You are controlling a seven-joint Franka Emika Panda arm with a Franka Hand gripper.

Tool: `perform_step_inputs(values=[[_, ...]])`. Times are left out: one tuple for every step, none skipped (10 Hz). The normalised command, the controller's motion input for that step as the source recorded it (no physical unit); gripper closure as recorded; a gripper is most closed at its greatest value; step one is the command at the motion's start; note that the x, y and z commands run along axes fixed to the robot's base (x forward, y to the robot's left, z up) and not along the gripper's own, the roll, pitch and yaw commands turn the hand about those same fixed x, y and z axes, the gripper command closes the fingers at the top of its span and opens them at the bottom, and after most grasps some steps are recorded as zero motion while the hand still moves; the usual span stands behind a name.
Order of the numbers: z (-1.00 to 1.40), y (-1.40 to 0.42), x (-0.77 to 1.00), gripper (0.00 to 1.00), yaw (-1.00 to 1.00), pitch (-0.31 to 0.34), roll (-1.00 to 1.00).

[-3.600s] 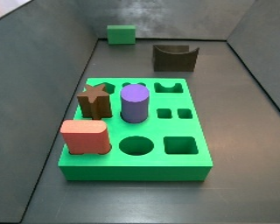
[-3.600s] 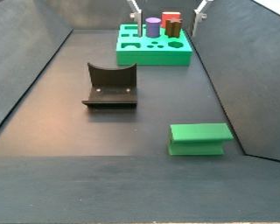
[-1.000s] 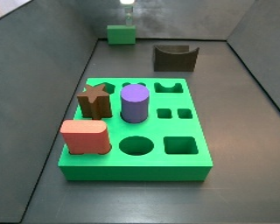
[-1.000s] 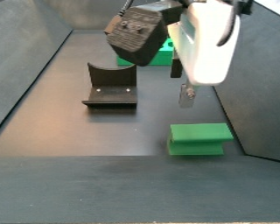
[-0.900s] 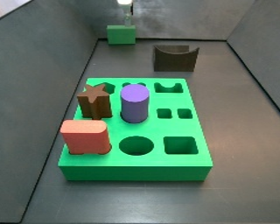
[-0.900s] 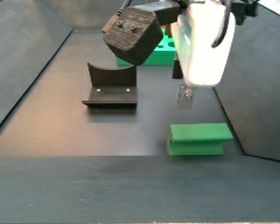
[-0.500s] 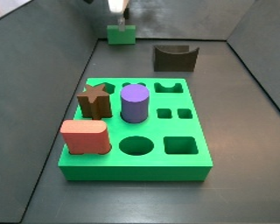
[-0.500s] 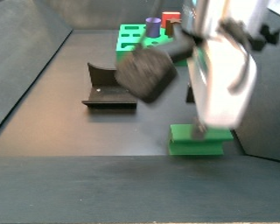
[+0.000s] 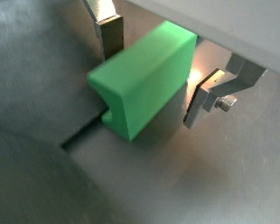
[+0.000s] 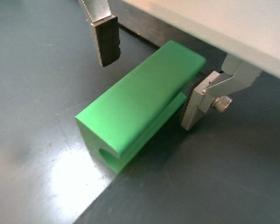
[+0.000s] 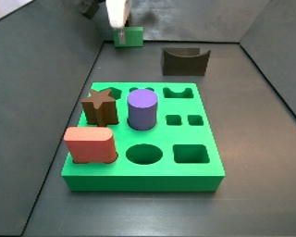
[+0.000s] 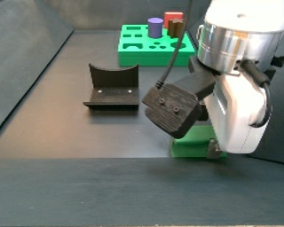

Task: Pick up the arch object. Move up. Place the arch object on the fixture. Regrasp the arch object. Move to above the board. Insert the arch object.
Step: Pick up the arch object.

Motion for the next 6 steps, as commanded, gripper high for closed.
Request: perform_step_inputs(values=[[-0.25, -0.20, -0.18, 0.00, 0.02, -0.427, -0.17], [-0.24, -0.19, -0.14, 0.00, 0.03, -0.430, -0.17], [-0.23, -0.21, -0.09, 0.00, 0.01, -0.430, -0.17], [-0.21, -0.21, -0.04, 0.00, 0.03, -0.424, -0.17], [-0.29, -0.15, -0.03, 0.00, 0.01, -0.420, -0.16], [-0.41, 0.00, 0.00, 0.00, 0.09, -0.297, -0.06]])
